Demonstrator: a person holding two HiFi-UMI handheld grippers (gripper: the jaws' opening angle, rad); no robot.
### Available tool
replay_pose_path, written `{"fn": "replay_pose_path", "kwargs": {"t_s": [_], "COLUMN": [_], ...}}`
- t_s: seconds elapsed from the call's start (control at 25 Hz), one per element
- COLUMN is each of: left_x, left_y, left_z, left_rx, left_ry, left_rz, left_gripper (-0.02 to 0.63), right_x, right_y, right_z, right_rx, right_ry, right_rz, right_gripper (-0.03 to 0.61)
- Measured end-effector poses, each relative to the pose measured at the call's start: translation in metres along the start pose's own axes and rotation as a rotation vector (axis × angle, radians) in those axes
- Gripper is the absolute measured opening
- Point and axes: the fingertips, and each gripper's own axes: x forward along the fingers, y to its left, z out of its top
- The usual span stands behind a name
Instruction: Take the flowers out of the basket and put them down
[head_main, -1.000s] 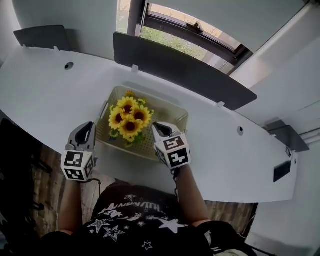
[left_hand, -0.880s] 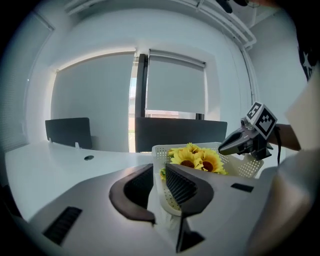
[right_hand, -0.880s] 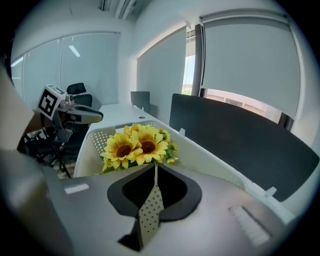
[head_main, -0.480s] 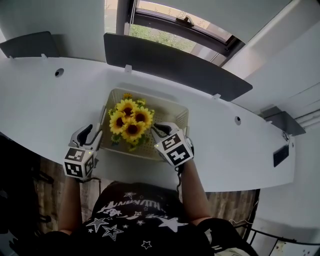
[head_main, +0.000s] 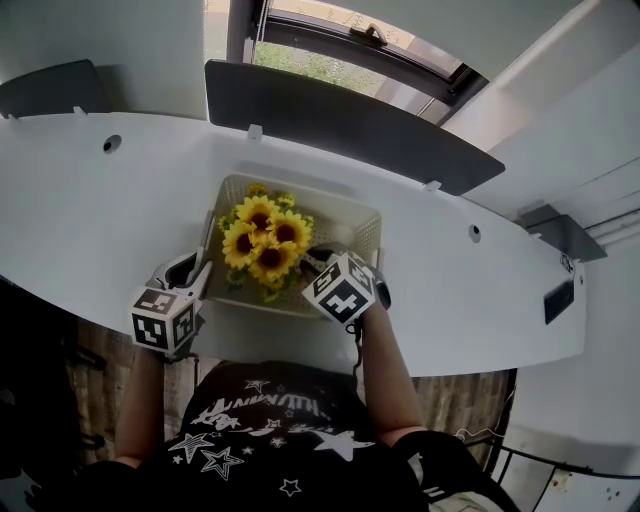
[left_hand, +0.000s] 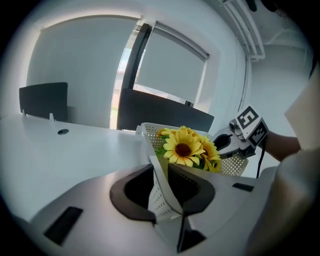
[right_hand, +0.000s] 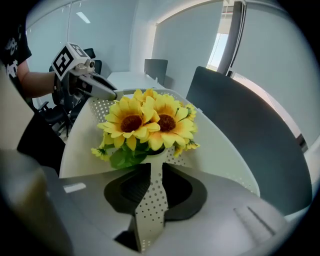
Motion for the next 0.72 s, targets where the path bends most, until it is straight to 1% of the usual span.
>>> {"fn": "replay_pose_path", "kwargs": {"t_s": [0.12,0.2,0.32,0.36,0.48,0.6,0.72], "left_x": [0.0,0.0,0.0,0.0,0.0,0.0,0.0], "left_y": [0.001,0.001,0.0,0.0,0.001,0.001,0.001], "left_z": [-0.001,-0.001,0.0,0.0,0.0,-0.001,-0.001], "left_rx": [-0.064,-0.087,-0.094,-0.096,-0.101,-0.103,-0.107], "left_ry": [-0.018,-0.023,-0.029,-0.03,-0.028,-0.028,-0.024], "left_rz": [-0.009,-0.008,0.0,0.001,-0.001,0.0,-0.002], "left_gripper": [0.084,0.076,0.075,0.075,0.074,0.074,0.074], "right_x": [0.012,0.021,0.035,0.038,0.047,0.053,0.059], "right_y": [0.007,0.012,0.019,0.021,0.023,0.02,0.016], "right_z": [-0.002,-0.003,-0.007,-0.008,-0.003,0.008,0.015], "right_rx": [-0.017,-0.045,-0.082,-0.085,-0.052,-0.002,0.067], "right_ry": [0.029,0.048,0.073,0.069,0.009,-0.095,-0.18], "right_rz": [0.026,0.054,0.102,0.116,0.132,0.119,0.113], "right_gripper": [0.098,0.127,0.209,0.259,0.338,0.415,0.462]}}
